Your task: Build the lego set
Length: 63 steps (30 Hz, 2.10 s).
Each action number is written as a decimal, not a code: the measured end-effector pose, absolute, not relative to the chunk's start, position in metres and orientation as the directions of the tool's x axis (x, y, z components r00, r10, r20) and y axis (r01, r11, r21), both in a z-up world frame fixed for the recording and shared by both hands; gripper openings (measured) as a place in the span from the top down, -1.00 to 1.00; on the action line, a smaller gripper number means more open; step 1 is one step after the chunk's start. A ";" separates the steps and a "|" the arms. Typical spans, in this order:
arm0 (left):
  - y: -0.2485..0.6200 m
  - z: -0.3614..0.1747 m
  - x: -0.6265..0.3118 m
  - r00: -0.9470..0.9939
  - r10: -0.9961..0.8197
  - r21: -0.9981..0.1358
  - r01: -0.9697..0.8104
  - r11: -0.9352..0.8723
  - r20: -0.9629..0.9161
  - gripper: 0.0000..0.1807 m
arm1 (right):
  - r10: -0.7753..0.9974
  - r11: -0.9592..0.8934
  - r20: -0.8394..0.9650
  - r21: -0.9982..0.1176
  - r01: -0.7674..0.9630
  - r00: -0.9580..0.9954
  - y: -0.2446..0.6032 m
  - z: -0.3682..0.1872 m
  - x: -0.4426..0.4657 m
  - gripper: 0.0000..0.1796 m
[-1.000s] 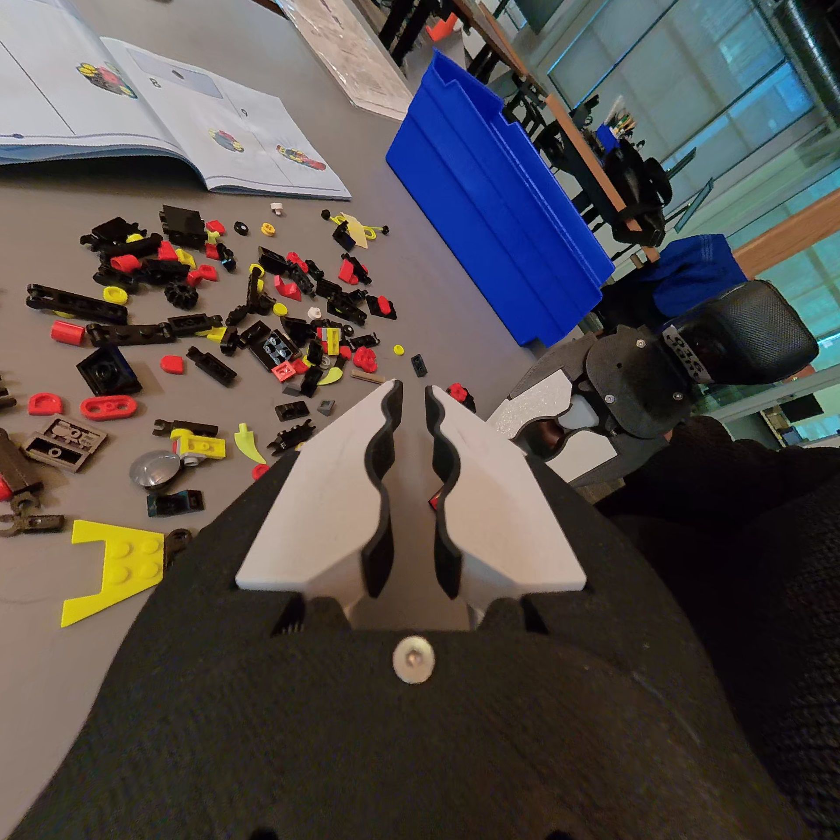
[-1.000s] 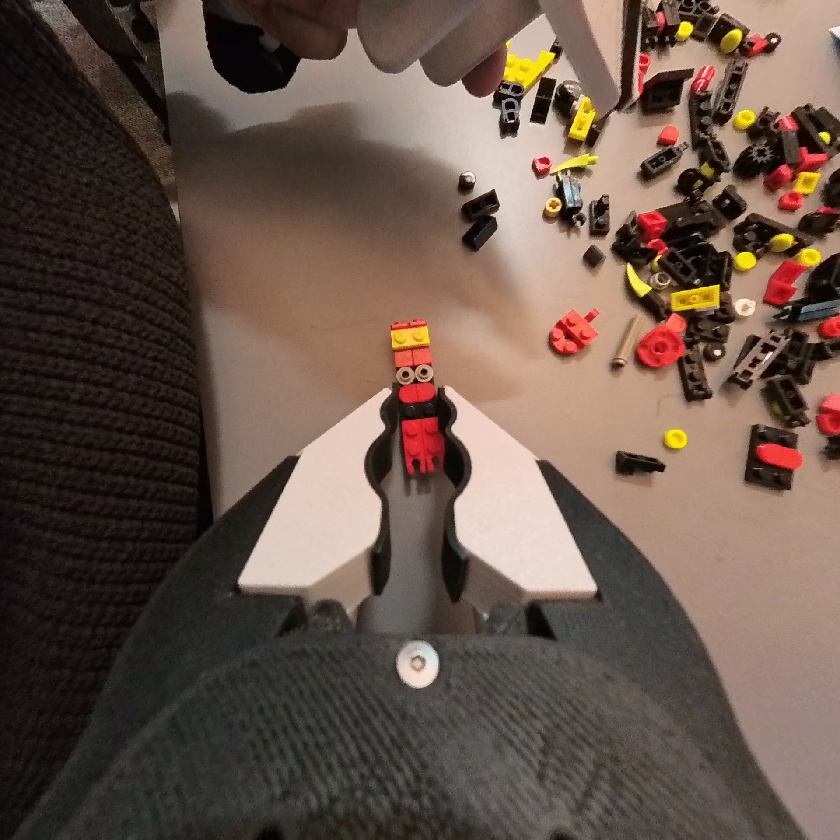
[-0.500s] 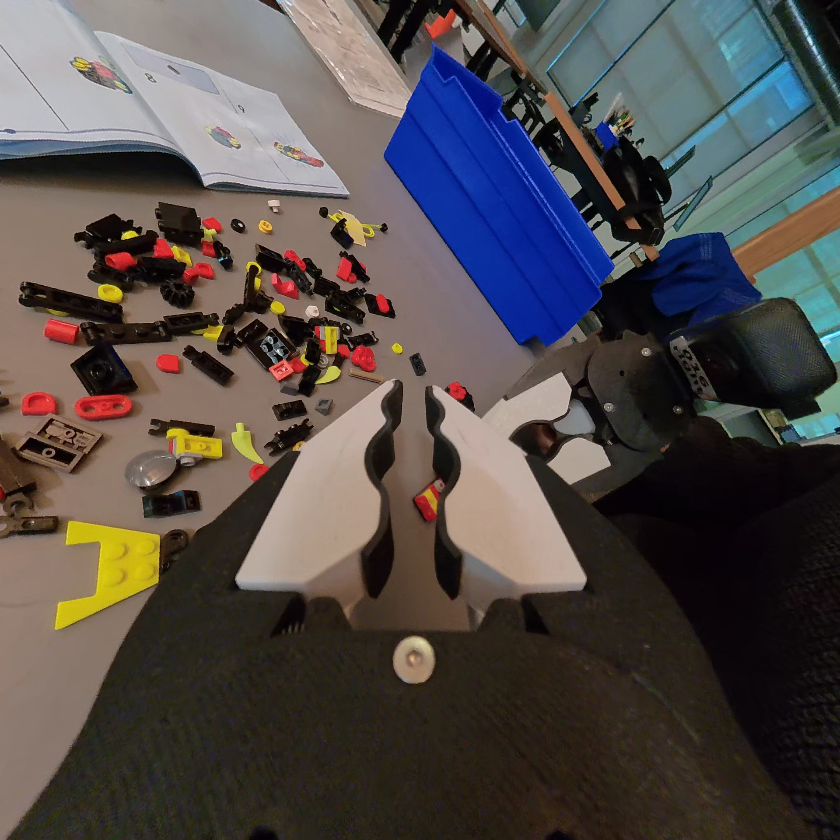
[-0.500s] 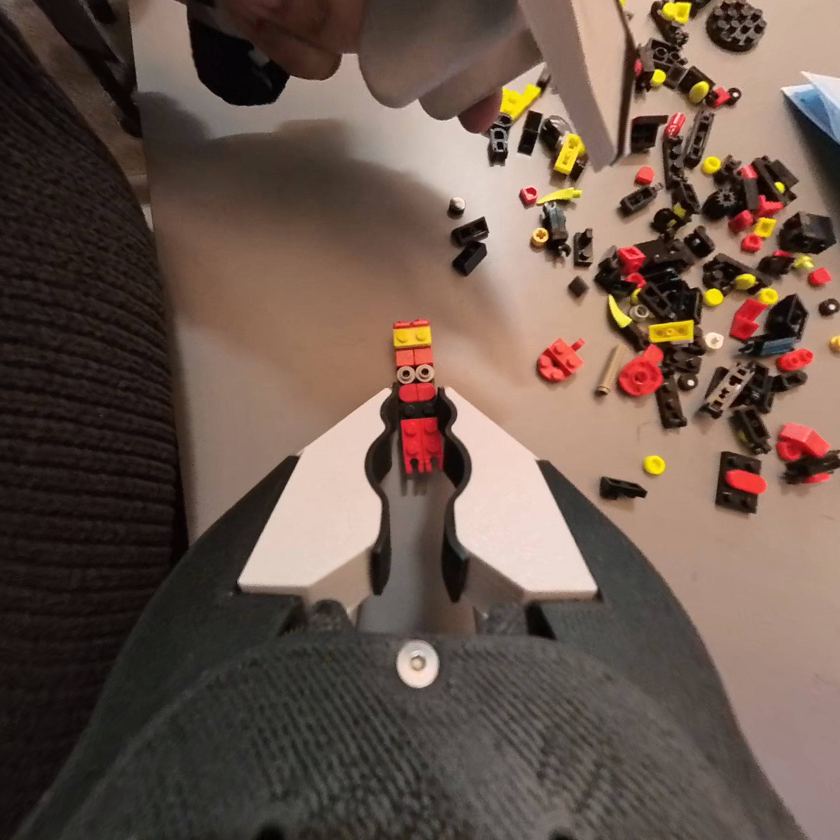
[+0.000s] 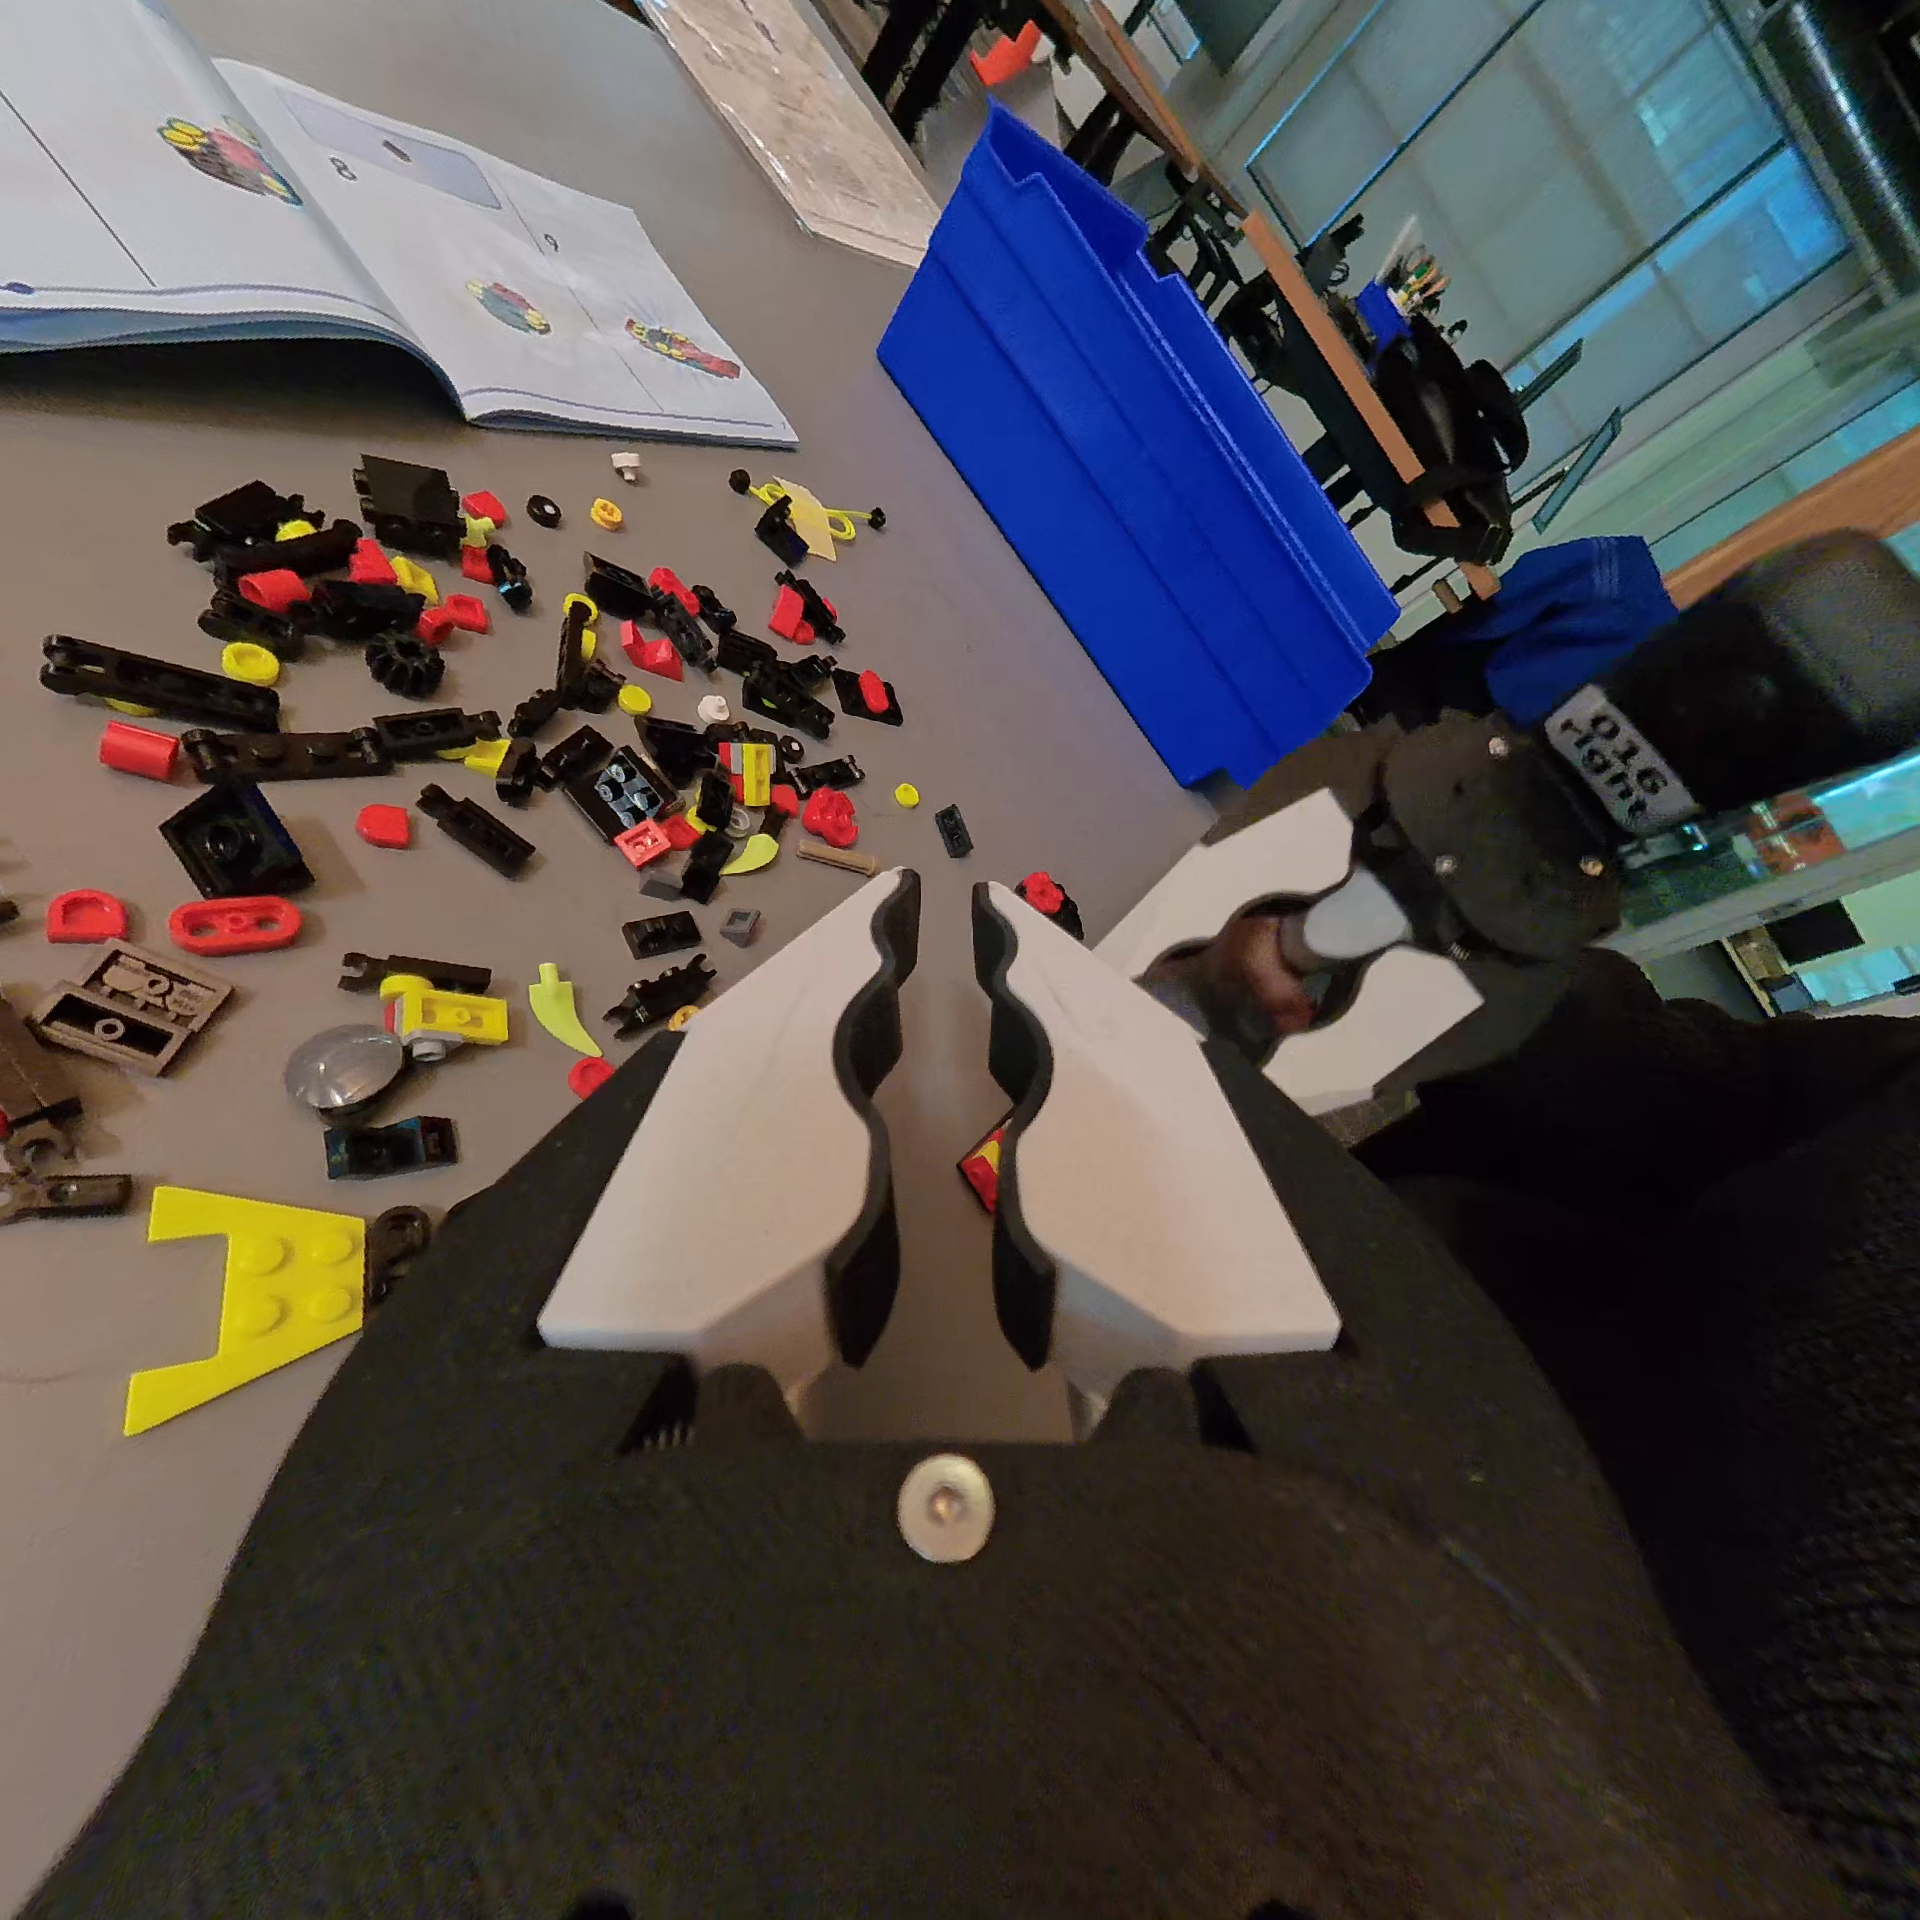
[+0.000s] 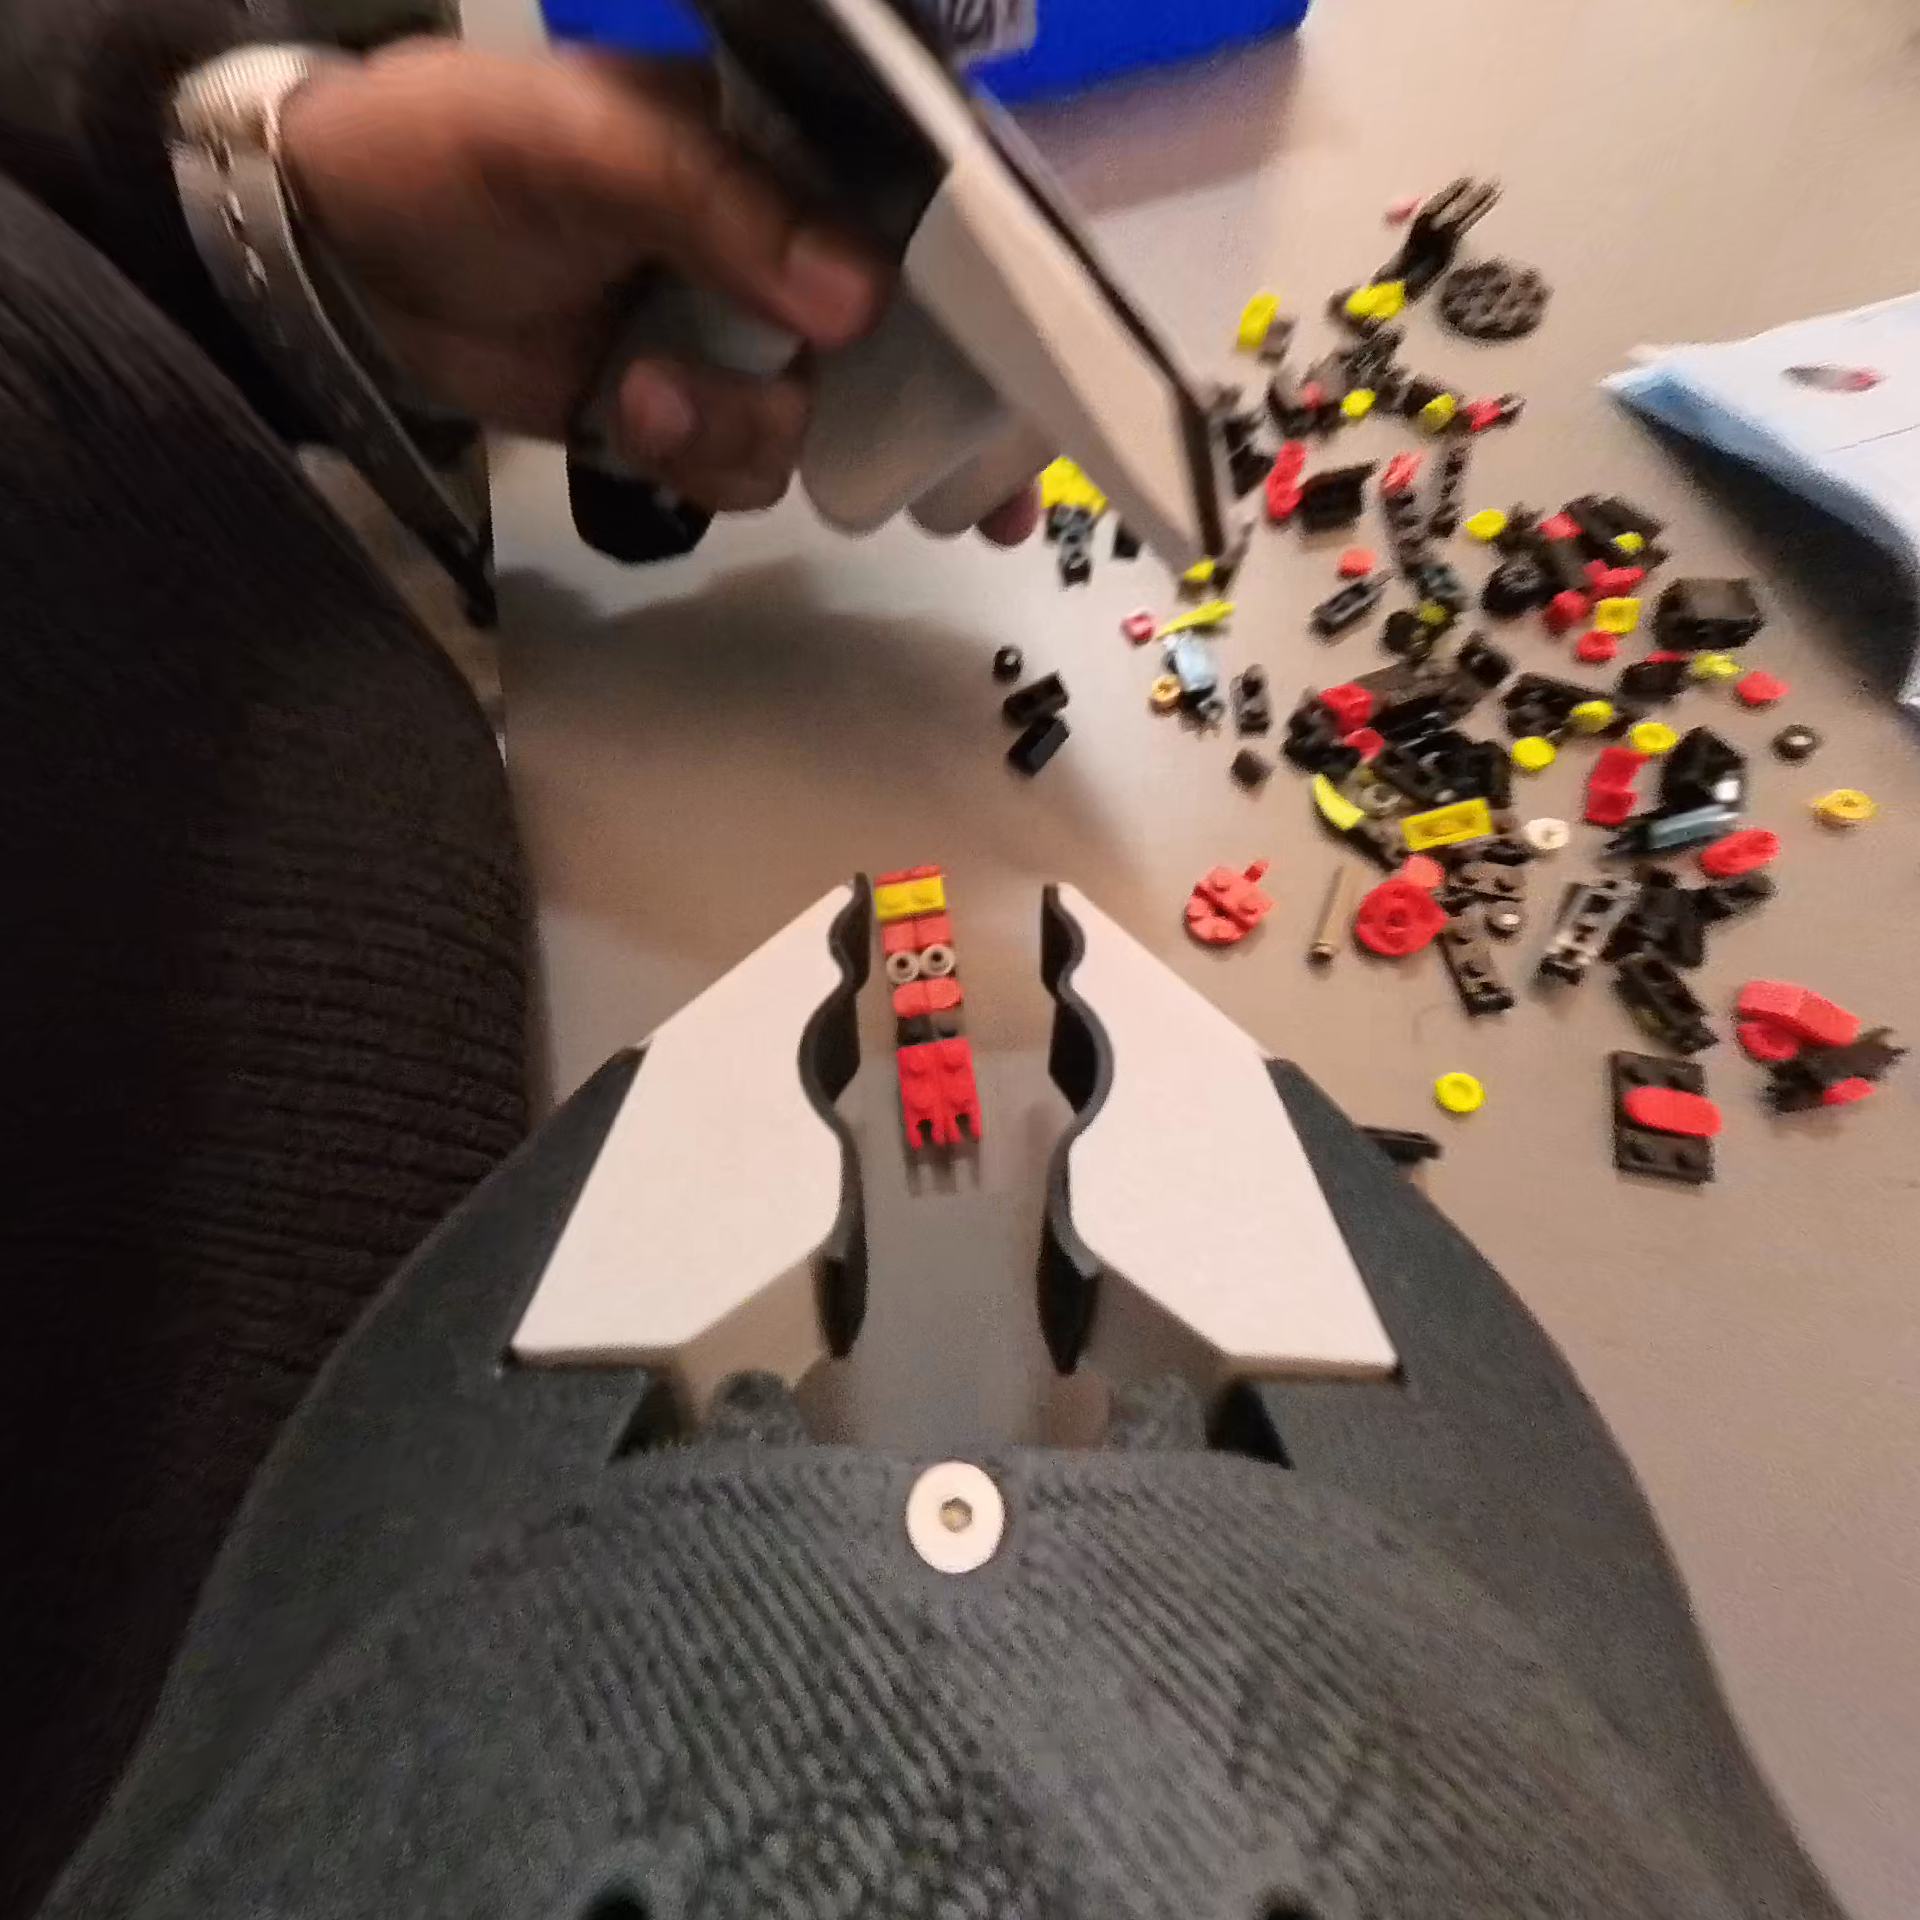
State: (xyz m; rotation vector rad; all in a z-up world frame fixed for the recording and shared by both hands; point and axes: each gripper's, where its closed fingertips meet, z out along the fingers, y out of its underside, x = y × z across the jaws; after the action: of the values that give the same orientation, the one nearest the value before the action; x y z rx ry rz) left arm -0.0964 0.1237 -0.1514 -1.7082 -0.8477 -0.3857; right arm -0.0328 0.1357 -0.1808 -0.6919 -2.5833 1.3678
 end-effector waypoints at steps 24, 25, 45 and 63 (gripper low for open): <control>0.128 -0.152 -0.085 0.770 0.320 -0.755 0.624 -0.199 0.552 0.96 | 0.915 0.258 0.174 -0.945 0.199 -0.363 0.233 -0.119 -0.116 1.00; 0.128 -0.153 -0.084 0.774 0.323 -0.759 0.618 -0.202 0.544 0.97 | 0.915 0.262 0.171 -0.940 0.217 -0.365 0.231 -0.119 -0.114 1.00; 0.115 -0.151 -0.085 0.762 0.376 -0.769 0.617 -0.170 0.528 0.92 | 0.824 0.277 0.123 -0.939 0.204 -0.553 0.208 -0.128 -0.135 0.46; 0.156 -0.142 -0.093 0.694 0.149 -0.674 0.720 -0.168 0.704 0.71 | 0.825 0.248 0.070 -0.936 0.248 -0.560 0.238 -0.150 -0.111 0.53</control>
State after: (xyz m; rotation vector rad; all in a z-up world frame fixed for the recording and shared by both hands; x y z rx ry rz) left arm -0.0935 0.1559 -0.1422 -1.6948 -0.7056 -0.5867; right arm -0.1112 0.2380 -0.1503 -0.9748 -1.9534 1.3107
